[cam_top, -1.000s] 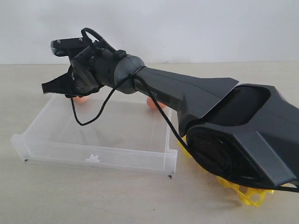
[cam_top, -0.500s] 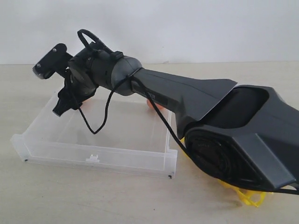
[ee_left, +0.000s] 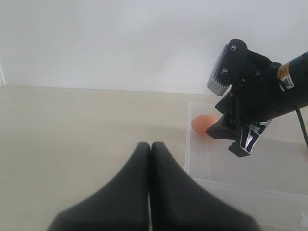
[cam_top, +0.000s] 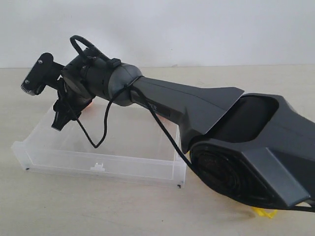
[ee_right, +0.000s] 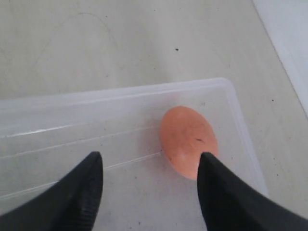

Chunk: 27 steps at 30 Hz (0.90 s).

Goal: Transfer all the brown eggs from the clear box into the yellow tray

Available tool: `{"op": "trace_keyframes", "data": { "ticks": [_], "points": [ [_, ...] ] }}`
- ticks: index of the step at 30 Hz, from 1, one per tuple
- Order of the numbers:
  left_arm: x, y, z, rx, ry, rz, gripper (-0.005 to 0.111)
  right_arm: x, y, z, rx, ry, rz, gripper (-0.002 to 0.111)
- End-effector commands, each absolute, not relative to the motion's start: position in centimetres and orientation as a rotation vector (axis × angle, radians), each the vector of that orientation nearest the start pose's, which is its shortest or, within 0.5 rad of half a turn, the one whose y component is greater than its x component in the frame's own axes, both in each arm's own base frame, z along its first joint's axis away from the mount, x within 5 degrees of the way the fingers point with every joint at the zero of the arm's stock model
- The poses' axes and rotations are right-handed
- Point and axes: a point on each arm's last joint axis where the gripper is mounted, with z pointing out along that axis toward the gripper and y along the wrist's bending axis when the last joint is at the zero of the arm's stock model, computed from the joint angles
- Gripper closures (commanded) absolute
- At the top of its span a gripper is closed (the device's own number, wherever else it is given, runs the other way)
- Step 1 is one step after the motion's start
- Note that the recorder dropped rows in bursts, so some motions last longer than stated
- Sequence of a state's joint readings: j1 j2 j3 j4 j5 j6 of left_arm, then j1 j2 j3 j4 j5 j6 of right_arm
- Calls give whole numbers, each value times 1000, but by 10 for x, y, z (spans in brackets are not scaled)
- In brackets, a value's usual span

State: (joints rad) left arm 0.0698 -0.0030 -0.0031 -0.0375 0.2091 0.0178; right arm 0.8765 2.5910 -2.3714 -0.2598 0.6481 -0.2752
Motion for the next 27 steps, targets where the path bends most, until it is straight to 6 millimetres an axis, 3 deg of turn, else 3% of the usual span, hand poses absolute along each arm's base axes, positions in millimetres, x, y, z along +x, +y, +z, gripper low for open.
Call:
{"op": "trace_keyframes", "data": {
  "ticks": [1,7,13,20,27],
  "points": [
    [56,3,195,-66,1685,36,111,380,434,171,-1469,1789,-31,53],
    [56,3,195,-66,1685,36,111,381,436,154,-1550,1746,-72,52],
    [56,3,194,-66,1695,36,111,384,439,146,-1545,1696,-73,27],
    [56,3,194,-66,1695,36,111,389,436,148,-1534,1678,-89,34],
    [56,3,193,-66,1700,35,111,394,437,153,-1484,1631,-60,34]
  ]
}}
